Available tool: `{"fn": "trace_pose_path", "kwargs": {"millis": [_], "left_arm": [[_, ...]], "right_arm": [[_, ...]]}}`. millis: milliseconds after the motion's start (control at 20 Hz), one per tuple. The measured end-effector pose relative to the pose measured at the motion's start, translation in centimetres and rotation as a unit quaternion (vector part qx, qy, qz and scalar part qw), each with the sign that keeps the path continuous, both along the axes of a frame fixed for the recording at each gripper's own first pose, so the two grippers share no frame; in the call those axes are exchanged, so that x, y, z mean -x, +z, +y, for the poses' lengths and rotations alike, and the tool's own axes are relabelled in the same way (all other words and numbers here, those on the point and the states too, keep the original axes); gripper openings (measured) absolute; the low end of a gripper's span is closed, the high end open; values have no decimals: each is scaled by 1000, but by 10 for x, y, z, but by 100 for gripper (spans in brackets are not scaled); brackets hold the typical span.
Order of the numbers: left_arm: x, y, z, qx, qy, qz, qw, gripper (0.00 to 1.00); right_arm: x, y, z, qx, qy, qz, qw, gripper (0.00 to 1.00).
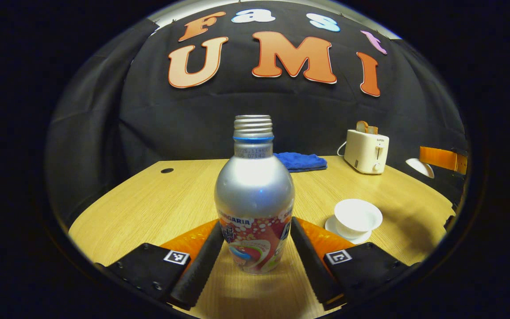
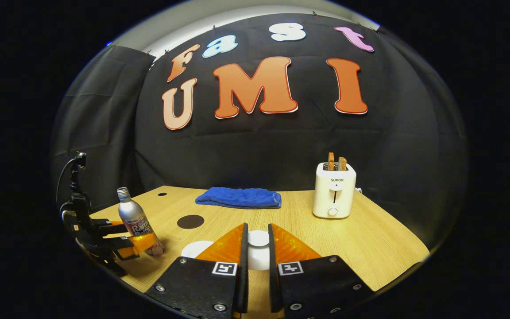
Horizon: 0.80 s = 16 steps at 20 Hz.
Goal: Open the teacup lid with one hand, grasp the water bottle and pour water into the teacup with the other hand; after pouring, place the water bottle on the coaster and then close the teacup lid.
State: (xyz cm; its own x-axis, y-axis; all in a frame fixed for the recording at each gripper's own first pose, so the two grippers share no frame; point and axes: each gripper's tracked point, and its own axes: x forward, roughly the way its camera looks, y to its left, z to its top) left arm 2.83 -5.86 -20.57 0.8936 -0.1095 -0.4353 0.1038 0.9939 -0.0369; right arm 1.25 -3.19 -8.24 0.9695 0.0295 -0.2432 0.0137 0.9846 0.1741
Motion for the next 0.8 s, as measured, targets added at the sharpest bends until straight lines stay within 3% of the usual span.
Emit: {"fn": "trace_pose_path", "kwargs": {"millis": [50,250,350,450,500,550,650,750,800], "left_arm": [[-2,0,0,1,2,-4,1000,84],[-8,3,2,-19,6,-3,1000,82],[-11,11,4,-51,0,-13,999,84],[-12,18,10,-88,-2,-25,996,80],[-14,22,12,-107,-5,-29,994,84],[-16,25,13,-129,-9,-33,991,80],[-22,33,13,-180,-21,-44,982,84],[-26,35,10,-234,-42,-51,970,80],[-29,37,8,-261,-53,-55,962,84]], "right_arm": [[2,-1,-1,0,1,1,1000,19],[6,-3,-7,0,-6,2,1000,19],[5,0,-13,-1,-15,-8,1000,19],[4,-1,-14,3,-18,-9,1000,19],[5,0,-17,3,-17,-9,1000,19],[6,0,-17,3,-17,-9,1000,19],[6,1,-18,4,-17,-11,1000,19],[7,1,-22,6,-20,-12,1000,19],[8,0,-25,6,-21,-12,1000,19]]}}
